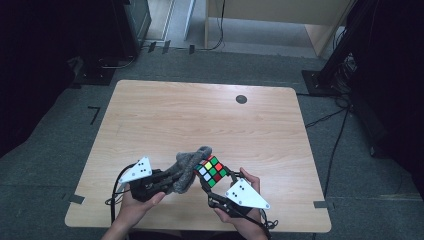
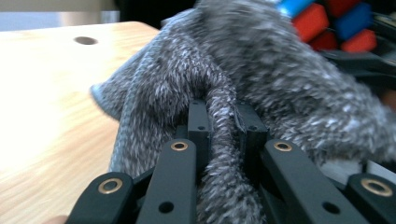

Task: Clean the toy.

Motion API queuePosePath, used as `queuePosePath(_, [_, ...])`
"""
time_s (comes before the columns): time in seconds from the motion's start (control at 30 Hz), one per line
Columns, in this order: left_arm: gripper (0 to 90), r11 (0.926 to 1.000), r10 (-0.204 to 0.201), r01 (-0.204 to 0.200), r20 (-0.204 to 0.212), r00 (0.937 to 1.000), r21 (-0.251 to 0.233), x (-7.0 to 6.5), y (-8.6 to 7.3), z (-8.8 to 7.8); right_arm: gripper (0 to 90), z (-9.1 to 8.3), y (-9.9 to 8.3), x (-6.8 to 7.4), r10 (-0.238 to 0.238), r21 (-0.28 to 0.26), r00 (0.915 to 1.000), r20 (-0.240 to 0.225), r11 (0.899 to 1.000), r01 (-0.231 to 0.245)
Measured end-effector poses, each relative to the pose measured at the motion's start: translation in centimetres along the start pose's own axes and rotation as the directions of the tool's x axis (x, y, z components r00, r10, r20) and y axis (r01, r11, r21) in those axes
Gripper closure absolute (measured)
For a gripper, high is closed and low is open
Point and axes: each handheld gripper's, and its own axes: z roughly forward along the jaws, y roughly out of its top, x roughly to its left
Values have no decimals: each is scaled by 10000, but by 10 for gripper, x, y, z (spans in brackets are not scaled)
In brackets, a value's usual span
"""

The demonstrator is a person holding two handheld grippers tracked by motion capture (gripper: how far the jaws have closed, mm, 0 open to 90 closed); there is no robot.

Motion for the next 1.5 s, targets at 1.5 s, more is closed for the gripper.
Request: queuePosePath(1.5, [799, 9730, -2141, 2184, 615, 9749, -743, 12, -4, 1, 347, 8, 0, 12, -42, 216, 9994, -349, 9998, 50])
